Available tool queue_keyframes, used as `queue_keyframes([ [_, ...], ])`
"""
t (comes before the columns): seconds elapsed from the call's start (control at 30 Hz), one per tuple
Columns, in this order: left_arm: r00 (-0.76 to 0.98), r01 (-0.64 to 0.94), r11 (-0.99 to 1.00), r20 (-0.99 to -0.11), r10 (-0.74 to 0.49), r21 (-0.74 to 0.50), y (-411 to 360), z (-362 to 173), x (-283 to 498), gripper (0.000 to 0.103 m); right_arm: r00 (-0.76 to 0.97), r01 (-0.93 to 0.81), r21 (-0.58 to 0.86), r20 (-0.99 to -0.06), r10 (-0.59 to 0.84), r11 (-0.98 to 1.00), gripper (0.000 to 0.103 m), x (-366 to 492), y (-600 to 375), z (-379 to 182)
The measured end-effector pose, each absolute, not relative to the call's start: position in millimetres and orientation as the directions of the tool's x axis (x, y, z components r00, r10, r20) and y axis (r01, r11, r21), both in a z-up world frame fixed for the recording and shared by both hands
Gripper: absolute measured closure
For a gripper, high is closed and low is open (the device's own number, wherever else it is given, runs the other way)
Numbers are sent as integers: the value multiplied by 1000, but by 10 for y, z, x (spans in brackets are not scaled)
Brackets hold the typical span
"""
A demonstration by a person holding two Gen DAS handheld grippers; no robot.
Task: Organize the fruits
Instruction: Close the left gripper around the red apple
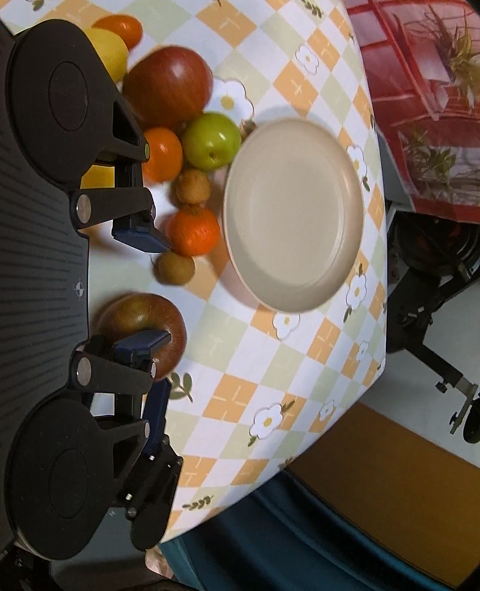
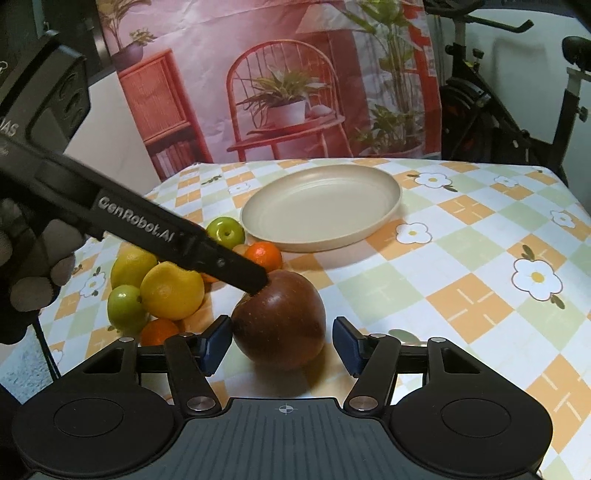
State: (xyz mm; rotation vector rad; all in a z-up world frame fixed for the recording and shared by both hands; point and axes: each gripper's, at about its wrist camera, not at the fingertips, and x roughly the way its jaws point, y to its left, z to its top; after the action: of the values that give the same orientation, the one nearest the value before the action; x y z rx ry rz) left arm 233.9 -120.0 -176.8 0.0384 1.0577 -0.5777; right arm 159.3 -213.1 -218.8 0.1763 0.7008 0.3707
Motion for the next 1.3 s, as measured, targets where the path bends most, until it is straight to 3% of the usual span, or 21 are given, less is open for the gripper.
queue_keyframes([
  [0.57, 248, 439, 807, -809, -532, -396, -1330, -1894, 2462, 56, 710, -231, 230, -625, 325, 946, 45, 1563, -2082, -2233],
  [0.7, 226, 424, 793, -797, -560, -437, -1289, -1916, 2494, 63, 710, -235, 211, -629, 316, 949, 46, 1586, -2046, -2253],
  [1.3, 226, 500, 764, -790, -570, -408, -1274, -1890, 2443, 70, 698, -249, 200, -641, 318, 948, 47, 1602, -2051, -2229],
])
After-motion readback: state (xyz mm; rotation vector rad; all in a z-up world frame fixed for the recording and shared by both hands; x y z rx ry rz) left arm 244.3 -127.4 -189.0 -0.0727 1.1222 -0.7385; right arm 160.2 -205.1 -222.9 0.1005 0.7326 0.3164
